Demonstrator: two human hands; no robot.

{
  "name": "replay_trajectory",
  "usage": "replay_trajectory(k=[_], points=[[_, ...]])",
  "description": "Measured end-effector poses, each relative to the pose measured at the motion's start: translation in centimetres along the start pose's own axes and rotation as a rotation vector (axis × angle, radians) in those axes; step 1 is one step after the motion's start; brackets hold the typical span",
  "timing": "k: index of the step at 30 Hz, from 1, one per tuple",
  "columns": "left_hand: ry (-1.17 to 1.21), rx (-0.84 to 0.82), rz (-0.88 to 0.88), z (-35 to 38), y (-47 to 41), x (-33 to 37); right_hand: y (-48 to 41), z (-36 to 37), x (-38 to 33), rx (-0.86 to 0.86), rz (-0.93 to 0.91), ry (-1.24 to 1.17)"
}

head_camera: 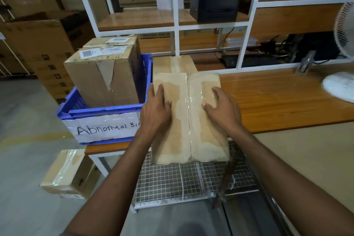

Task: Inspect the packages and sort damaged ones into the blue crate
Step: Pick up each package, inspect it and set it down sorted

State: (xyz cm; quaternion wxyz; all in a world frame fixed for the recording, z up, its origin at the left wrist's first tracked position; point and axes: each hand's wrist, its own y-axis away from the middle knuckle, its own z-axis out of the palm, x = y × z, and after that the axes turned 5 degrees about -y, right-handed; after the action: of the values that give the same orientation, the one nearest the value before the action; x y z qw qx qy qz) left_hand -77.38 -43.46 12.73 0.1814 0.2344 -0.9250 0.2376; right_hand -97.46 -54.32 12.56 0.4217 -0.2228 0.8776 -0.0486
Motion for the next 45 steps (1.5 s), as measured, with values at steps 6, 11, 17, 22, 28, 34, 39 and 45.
replay_trajectory(k=[6, 11, 17, 22, 28, 34, 39, 45], points=[[0.019, -0.121, 0.019, 2.7, -0.3, -1.0, -1.5, 2.9, 1.5, -0.087, 0.032, 0.061], [-0.117, -0.131, 0.027, 4.2, -0.6, -1.9, -1.2, 3.9, 1.3, -0.066, -0.112, 0.395], [-0.265, -0.080, 0.177, 4.2, 1.2, -1.6, 1.9, 4.5, -0.4, -0.221, -0.223, 0.435], [-0.358, -0.256, 0.280, 4.5, 3.2, -0.9, 3.3, 4.6, -0.5, -0.303, -0.248, 0.498], [-0.405, -0.337, 0.263, 3.8, 2.5, -0.2, 2.7, 4.8, -1.0, -0.346, -0.228, 0.572], [-0.409, -0.365, 0.253, 3.0, 2.8, 0.1, 2.6, 4.5, -1.1, -0.363, -0.215, 0.550], [-0.412, -0.383, 0.237, 3.3, 2.5, 0.2, 2.3, 4.7, -0.9, -0.400, -0.213, 0.559], [-0.392, -0.432, 0.239, 2.8, 2.8, 0.2, 2.3, 4.6, -0.8, -0.418, -0.205, 0.558]])
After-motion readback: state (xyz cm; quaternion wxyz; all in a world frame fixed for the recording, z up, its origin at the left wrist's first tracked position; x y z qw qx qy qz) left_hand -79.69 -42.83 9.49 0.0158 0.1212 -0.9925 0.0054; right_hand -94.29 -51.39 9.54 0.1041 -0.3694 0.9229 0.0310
